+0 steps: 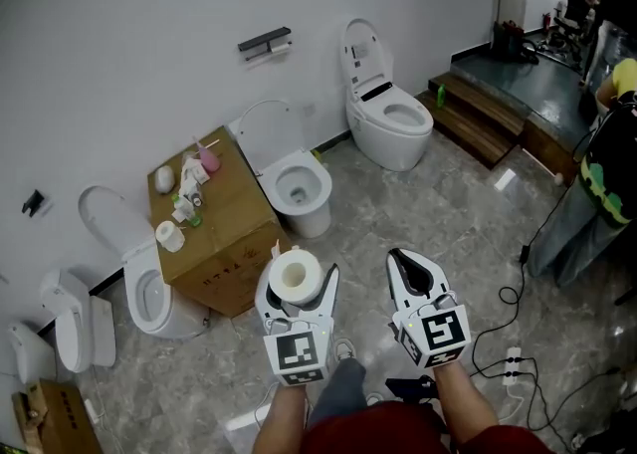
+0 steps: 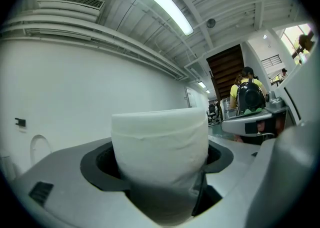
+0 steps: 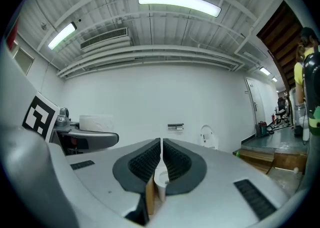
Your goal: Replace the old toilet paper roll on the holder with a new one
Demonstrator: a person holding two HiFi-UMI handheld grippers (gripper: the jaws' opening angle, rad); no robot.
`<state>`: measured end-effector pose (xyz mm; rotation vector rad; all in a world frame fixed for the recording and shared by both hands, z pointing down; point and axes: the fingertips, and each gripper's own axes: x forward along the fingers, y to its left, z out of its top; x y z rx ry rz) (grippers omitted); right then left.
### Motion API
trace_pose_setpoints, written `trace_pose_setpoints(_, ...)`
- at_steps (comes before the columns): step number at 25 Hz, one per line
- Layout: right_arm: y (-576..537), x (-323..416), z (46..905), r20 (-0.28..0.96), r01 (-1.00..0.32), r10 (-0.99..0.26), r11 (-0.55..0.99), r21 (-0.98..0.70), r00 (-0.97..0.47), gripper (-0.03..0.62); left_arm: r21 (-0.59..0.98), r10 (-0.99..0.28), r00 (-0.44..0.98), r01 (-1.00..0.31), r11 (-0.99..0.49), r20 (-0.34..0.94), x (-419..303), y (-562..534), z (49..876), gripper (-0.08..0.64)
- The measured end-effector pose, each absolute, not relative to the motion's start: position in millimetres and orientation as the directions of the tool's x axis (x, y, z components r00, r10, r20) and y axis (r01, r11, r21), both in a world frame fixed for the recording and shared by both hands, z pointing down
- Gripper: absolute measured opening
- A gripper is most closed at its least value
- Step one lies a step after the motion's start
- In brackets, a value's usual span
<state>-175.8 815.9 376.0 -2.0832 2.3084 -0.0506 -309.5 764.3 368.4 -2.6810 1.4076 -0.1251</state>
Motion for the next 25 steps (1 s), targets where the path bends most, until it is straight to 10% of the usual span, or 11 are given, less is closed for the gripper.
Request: trace_pose_setpoints(25, 549.4, -186.9, 360.3, -0.001, -0.997, -0.997, 0.08, 0.015, -0.08, 0.029, -0.071, -0.82, 0.572, -0.819, -0.569, -0.023, -325.0, 493.9, 362.8, 0.443)
